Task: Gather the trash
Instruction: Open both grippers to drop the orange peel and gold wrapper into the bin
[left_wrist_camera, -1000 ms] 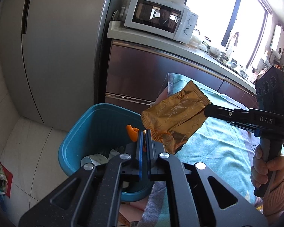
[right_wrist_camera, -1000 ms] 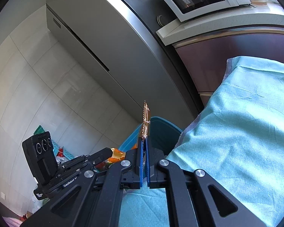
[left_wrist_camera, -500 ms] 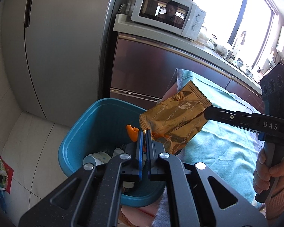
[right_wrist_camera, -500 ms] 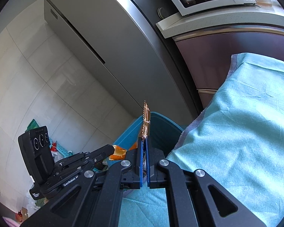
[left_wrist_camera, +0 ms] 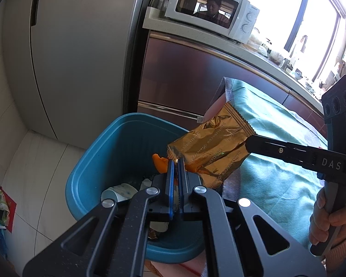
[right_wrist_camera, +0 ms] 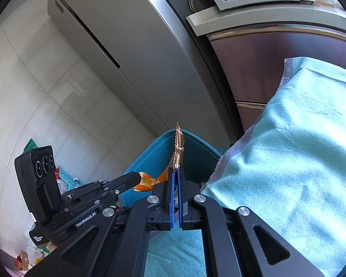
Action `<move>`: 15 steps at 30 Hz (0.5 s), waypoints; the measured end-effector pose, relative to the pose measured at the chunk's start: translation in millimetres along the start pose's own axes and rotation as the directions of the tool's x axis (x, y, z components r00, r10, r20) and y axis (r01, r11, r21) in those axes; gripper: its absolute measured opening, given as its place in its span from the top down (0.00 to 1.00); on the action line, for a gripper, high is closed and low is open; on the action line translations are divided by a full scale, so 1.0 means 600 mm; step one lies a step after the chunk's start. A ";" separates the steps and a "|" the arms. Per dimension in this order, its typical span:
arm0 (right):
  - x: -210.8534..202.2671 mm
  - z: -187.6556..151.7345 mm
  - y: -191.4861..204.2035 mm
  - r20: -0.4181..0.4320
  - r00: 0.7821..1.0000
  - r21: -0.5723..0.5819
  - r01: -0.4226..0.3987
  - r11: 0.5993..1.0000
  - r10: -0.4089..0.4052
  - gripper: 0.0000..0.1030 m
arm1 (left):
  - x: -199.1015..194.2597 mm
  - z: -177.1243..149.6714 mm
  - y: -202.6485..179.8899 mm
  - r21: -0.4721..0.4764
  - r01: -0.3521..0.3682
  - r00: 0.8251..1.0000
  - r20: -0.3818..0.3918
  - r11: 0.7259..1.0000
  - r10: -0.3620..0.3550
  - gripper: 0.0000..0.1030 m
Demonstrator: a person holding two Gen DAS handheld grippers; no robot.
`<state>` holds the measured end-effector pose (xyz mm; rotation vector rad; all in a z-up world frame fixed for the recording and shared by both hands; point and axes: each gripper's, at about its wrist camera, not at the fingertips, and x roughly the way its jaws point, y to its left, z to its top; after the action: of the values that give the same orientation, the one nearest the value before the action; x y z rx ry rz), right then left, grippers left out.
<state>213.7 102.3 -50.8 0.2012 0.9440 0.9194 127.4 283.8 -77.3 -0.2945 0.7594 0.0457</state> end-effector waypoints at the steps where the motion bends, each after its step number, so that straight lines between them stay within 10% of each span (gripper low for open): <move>1: 0.003 0.000 0.000 -0.003 1.000 0.000 0.002 1.000 -0.002 0.98 | 0.004 0.001 0.001 -0.002 -0.002 1.000 -0.003 1.000 0.002 0.97; 15: 0.046 0.007 0.003 -0.068 0.997 0.004 0.029 1.000 -0.029 0.87 | 0.087 -0.002 0.012 -0.043 -0.039 0.996 -0.083 0.998 0.036 0.94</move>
<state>222.8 125.4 -64.2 0.1602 1.0099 0.9018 163.4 286.8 -115.9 -0.3263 0.8463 0.0868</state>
